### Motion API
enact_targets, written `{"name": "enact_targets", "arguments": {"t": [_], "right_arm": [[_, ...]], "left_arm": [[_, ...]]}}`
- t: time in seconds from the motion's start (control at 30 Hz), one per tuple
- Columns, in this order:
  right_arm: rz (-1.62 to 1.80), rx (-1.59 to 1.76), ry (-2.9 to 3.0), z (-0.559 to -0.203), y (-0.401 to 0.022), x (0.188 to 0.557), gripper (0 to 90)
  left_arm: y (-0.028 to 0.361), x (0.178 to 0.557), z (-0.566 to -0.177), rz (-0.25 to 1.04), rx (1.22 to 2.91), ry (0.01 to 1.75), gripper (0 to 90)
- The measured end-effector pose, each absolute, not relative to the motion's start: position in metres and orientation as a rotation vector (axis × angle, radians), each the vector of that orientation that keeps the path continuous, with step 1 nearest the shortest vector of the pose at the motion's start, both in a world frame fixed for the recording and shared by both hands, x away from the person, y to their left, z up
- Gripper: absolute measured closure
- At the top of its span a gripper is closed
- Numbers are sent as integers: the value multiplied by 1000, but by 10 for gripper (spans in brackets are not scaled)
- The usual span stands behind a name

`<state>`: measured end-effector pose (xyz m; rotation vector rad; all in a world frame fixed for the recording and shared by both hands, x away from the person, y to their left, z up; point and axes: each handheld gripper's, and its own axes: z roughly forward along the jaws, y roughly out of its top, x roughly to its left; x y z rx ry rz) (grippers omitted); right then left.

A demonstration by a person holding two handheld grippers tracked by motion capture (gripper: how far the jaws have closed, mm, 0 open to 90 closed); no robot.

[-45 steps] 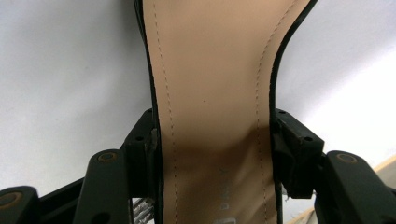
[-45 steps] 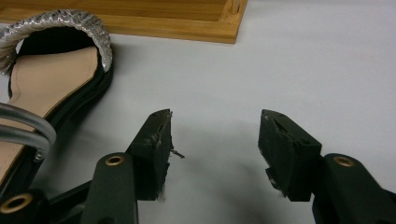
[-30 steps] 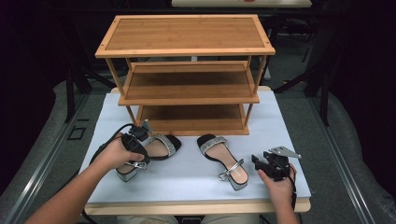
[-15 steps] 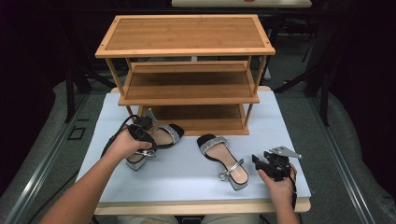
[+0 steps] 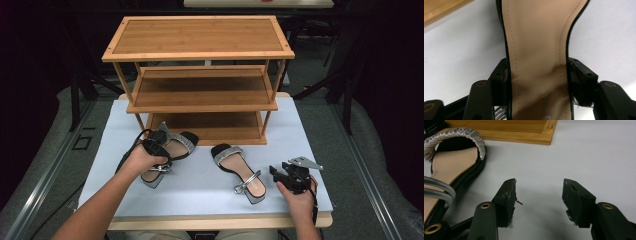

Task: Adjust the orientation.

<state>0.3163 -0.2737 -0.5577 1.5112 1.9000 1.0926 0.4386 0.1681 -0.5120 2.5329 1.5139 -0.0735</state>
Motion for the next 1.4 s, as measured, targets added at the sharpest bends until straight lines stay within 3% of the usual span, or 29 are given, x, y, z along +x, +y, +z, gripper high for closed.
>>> {"name": "enact_targets", "arguments": {"t": [0.2,0.47,0.7,1.0,1.4], "right_arm": [[1097,1510,1900,-558,-273,316,440],[1101,1508,1894,-557,-274,315,440],[1108,1508,1885,-557,-273,316,440],[1101,1508,1880,-556,-272,315,441],[1102,1505,1886,-556,-270,315,440]], "left_arm": [[174,434,-485,-28,2502,1450,333],[198,411,-447,-22,2488,1311,345],[240,386,-431,41,2449,1299,370],[268,360,-455,37,2386,1257,369],[250,350,-497,-19,2457,1155,364]]}}
